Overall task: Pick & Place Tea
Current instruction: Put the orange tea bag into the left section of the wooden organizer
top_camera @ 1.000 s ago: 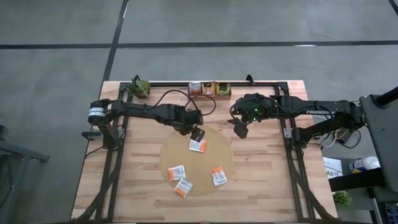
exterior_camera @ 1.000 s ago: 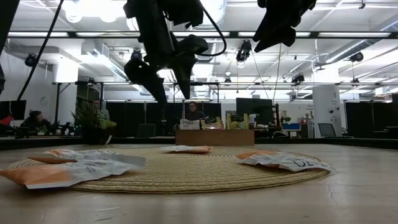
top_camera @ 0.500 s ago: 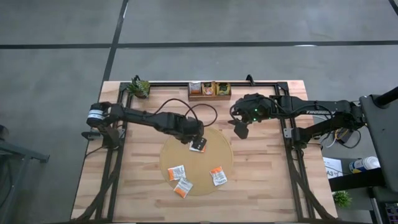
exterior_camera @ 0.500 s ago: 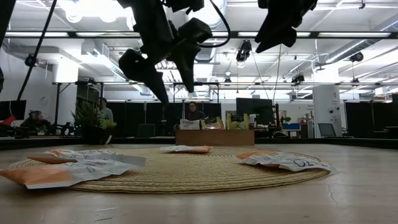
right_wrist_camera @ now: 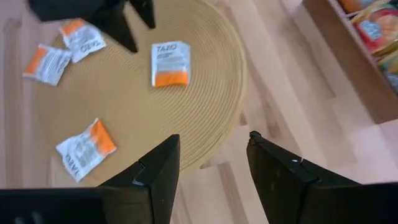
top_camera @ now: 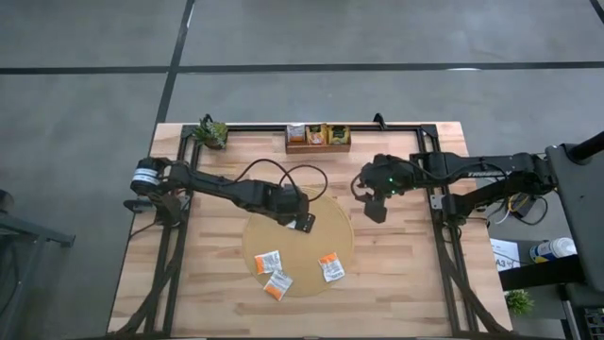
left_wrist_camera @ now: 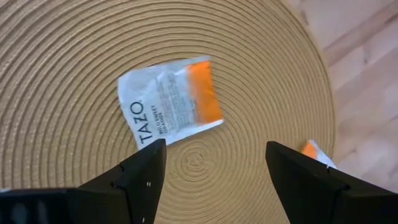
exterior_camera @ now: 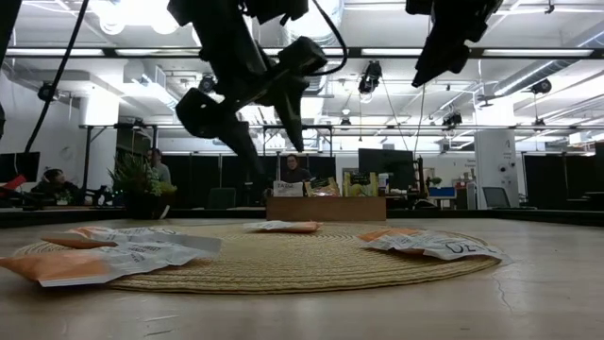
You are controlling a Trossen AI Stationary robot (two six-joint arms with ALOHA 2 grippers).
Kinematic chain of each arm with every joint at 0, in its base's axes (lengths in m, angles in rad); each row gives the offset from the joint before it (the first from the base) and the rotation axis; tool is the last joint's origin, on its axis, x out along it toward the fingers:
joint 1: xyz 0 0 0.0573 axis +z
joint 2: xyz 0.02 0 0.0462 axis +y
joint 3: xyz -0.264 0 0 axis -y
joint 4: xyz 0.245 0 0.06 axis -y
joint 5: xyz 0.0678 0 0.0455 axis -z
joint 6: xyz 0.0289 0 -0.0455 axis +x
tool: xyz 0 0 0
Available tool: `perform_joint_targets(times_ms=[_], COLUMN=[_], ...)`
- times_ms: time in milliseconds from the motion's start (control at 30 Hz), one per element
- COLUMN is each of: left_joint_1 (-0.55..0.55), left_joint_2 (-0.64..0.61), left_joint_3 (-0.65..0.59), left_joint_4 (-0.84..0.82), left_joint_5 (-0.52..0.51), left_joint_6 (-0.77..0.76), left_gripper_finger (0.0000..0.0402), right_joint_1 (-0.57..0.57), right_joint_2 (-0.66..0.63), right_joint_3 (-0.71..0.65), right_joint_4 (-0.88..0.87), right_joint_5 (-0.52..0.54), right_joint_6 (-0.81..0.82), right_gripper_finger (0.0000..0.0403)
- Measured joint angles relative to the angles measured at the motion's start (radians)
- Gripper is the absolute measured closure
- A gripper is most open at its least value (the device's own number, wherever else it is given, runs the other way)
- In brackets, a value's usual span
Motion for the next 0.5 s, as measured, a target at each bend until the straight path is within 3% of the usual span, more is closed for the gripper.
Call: perform_joint_targets(times_ms=[233,500], left_joint_1=[0.0,0.013], left_joint_2=[0.0,0.019], left_joint_3=[-0.037,-0.042], left_joint_4=[-0.003,-0.001], left_joint_5=[-0.037,-0.071], left_joint_6=[-0.044,0.004], left_gripper_finger=[0.0133,0.0133], right_joint_1=[0.037,0.047], right_joint_2=[0.0,-0.001], right_joint_3=[-0.028,-0.041], right_joint_4=[0.0,0.002], right_joint_5=[0.0,0.001], right_joint_6=[0.04,0.129], right_gripper_finger=[0.022,0.022])
